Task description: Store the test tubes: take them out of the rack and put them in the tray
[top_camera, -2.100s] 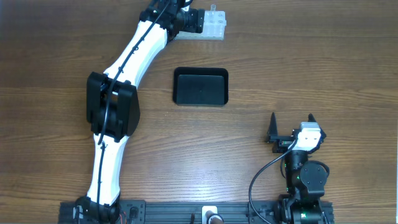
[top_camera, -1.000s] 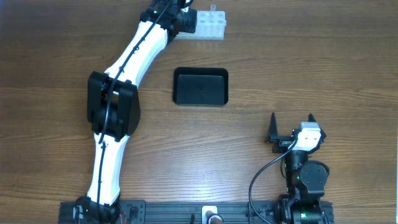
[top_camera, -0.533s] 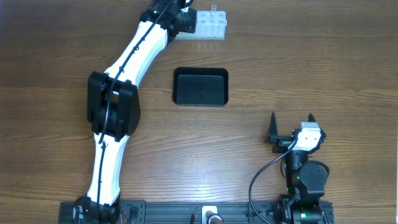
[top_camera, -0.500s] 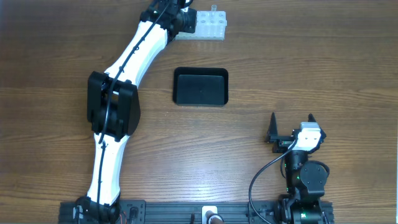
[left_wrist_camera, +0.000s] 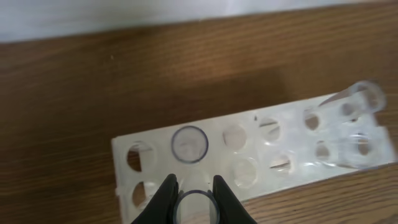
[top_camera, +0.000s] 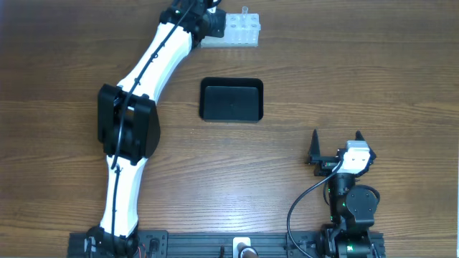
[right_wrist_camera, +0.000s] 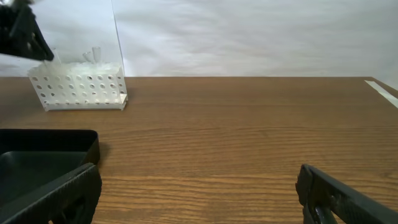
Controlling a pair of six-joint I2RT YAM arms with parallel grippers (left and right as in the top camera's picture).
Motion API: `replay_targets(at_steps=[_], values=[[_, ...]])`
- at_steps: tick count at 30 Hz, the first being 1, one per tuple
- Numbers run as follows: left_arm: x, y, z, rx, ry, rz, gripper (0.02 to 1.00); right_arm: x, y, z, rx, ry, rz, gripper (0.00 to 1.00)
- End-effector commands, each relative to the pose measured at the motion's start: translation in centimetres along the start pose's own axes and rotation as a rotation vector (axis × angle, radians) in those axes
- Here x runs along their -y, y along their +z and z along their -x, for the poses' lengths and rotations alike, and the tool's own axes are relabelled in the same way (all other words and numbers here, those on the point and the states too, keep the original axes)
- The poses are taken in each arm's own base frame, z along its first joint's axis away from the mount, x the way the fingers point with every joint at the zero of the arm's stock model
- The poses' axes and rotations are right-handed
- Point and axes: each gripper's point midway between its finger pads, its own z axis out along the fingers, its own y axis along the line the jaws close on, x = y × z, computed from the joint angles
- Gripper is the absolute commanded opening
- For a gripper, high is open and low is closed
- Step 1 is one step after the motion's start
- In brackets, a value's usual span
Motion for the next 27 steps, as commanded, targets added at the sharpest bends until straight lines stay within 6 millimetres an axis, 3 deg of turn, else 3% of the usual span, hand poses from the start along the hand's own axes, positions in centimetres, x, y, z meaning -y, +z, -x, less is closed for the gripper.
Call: replay_targets(at_steps=[1, 6, 12, 18, 23, 27], values=[[0.3, -6.9, 5.8, 0.16, -0.004, 0.002, 0.038, 0.0, 0.0, -0.2, -0.001, -0.002, 0.003, 0.991], [0.4, -10.7, 7.4, 0.205, -0.008, -0.007, 0.04, 0.0, 0.0, -0.2, -0.001, -0.002, 0.003, 0.991], [0.1, -14.7, 6.2, 0.142, -0.059, -0.009, 0.04, 0.0, 0.0, -0.2, 0.0, -0.002, 0.003, 0.993], [1.7, -16.0, 0.7, -0.096, -0.139, -0.103, 0.038, 0.0, 0.0, -0.2, -0.001, -0.002, 0.003, 0.993], [1.5, -15.3, -6.3, -0.385, -0.143, -0.054, 0.038, 0.0, 0.0, -0.2, -0.001, -0.002, 0.003, 0.991], [1.6, -14.0, -10.1, -0.538, -0.13, -0.02, 0.04, 0.0, 0.0, -0.2, 0.0, -0.002, 0.003, 0.993]])
